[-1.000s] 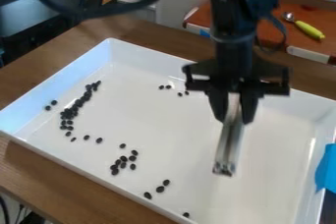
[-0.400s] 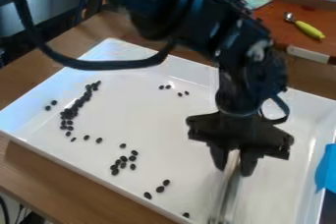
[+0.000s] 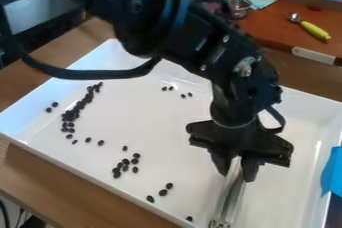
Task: Sweep into pile
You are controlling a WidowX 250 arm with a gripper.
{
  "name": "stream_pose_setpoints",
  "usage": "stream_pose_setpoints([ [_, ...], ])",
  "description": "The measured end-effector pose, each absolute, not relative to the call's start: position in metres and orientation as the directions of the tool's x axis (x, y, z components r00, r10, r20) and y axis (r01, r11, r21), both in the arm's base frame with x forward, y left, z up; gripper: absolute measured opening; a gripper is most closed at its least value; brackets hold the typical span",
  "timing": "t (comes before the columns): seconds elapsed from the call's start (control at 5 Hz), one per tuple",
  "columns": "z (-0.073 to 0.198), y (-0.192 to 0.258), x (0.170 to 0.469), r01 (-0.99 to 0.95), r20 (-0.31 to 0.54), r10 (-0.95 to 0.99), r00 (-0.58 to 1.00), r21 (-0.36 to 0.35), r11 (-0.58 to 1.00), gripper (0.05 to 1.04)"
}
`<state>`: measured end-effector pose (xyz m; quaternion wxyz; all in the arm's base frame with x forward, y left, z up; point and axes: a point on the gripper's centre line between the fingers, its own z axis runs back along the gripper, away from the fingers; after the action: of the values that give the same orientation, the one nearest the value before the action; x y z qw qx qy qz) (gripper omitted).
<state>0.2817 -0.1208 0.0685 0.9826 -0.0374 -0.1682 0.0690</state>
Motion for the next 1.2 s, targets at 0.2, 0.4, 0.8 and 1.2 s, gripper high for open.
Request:
stream_pose_setpoints([
  [0.2,0.068,-0.103,0.274,-0.101,0.326,0.121,0.937,-0.078,0.992,0.325],
  [0.4,0.067,-0.089,0.269,-0.088,0.328,0.106,0.939,-0.068,0.994,0.325],
  [0.8,0.068,-0.060,0.268,-0.058,0.344,0.074,0.936,-0.057,0.997,0.325],
  [1.2,0.067,-0.032,0.270,-0.019,0.337,0.027,0.941,-0.027,0.999,0.325],
])
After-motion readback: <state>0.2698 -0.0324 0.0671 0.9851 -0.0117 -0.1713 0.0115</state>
